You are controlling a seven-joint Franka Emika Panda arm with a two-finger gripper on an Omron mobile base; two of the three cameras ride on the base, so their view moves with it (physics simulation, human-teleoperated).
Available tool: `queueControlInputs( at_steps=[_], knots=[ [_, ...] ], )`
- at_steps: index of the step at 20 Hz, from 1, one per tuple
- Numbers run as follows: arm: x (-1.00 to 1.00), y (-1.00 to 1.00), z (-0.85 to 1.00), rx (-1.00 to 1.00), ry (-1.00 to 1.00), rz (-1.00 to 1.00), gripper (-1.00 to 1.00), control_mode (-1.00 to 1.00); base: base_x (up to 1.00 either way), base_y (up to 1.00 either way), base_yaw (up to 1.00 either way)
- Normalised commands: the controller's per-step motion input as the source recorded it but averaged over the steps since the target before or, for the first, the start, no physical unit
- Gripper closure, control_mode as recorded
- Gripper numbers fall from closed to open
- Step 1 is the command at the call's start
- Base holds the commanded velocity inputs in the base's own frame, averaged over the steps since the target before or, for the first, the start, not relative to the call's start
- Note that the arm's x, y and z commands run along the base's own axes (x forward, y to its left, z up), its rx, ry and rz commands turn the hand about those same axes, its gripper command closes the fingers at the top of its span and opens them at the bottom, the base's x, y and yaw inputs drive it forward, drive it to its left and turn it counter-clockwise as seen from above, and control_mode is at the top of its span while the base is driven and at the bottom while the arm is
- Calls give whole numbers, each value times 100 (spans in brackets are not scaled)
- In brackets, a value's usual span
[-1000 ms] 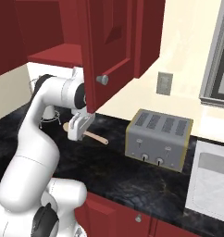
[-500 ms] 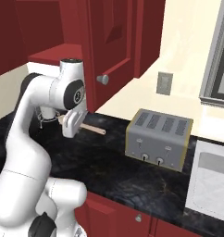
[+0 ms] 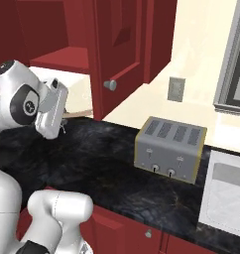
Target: Organize the utensils by type. Pick up the wooden spoons from the counter and place them in the open cabinet. Then pick up the metallic utensils from the counter and place them in the open drawer.
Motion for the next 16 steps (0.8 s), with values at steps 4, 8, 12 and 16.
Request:
queueControlInputs(
  at_steps=[4,8,12,16],
  knots=[
    [35,25,64,-9,-31,1,100,-100,0,0,0],
    [46,10,58,-9,-33,0,100,-100,0,0,0],
    [46,0,52,0,-25,0,100,-100,0,0,0],
    [43,1,47,1,-13,0,100,-100,0,0,0]
  ],
)
